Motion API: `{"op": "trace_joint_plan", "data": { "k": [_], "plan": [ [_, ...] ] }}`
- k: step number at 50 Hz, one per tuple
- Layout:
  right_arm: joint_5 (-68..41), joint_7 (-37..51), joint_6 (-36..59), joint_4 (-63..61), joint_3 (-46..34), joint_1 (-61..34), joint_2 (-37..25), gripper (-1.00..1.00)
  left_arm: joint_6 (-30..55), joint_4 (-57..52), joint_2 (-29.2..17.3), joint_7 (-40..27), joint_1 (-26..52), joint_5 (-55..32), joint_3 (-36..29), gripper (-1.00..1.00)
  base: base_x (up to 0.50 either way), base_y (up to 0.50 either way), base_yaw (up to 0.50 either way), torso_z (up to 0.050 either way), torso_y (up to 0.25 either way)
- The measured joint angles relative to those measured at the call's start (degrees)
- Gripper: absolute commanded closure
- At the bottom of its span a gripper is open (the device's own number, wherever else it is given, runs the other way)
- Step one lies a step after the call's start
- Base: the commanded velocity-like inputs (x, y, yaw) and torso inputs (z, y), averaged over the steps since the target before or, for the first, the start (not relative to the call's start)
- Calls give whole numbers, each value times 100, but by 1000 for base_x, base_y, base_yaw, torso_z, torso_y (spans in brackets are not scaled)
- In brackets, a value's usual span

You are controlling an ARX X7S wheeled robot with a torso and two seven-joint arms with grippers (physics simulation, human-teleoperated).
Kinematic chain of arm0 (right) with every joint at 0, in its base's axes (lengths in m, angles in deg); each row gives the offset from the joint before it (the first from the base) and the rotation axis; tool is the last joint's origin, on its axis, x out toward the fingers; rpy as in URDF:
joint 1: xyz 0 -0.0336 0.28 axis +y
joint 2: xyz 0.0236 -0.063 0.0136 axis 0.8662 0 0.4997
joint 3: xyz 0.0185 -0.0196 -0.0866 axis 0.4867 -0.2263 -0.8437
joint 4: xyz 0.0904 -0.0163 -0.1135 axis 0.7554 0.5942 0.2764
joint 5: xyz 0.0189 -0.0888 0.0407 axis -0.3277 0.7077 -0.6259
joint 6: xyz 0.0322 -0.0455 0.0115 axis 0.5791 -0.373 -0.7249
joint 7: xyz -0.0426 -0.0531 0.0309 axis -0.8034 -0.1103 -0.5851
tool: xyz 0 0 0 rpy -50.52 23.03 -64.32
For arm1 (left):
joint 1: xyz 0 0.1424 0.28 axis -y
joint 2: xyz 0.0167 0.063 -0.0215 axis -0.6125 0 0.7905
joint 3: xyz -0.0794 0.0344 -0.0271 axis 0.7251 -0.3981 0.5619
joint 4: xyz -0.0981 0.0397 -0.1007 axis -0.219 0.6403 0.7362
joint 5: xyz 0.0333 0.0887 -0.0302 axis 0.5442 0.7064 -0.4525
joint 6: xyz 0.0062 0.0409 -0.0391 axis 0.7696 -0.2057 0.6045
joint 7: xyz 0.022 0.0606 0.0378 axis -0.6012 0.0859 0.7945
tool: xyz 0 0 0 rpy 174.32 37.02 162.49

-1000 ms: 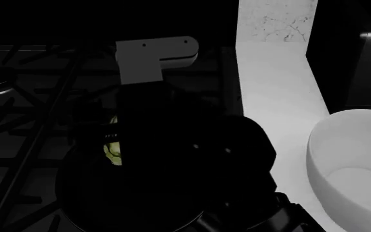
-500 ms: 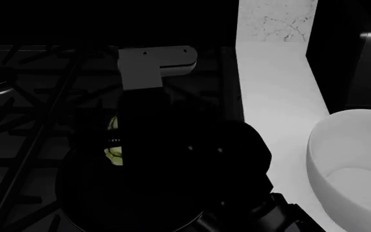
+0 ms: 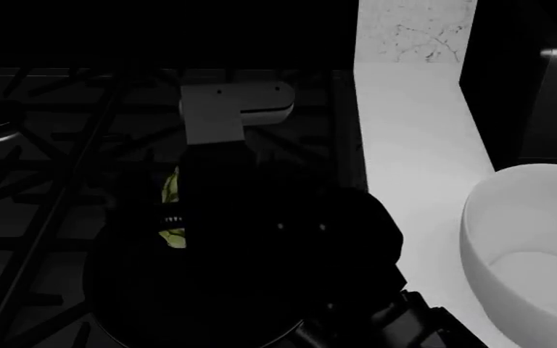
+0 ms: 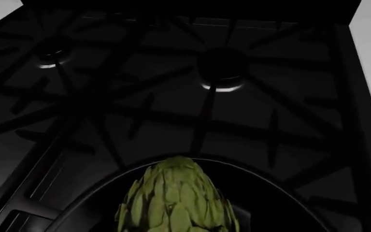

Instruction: Pick the artichoke from the pan and place it in the bowl.

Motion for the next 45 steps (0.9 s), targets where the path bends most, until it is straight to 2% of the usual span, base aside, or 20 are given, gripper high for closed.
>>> {"op": "trace_joint_plan", "data": {
  "k": [39,40,45],
  "plan": [
    [-64,-362,-453,467,-396,-120,37,-100,-194,107,-61,-141,-158,-193,139,-100,0,0,0,0,0],
    [-64,-374,-467,473,-402,-120,34,100,-200,109,-61,-145,-163,-198,141,-100,0,0,0,0,0],
    [-113,-359,-542,466,-437,-113,1,100,-214,110,-62,-167,-185,-220,149,-100,0,0,0,0,0]
  ]
}}
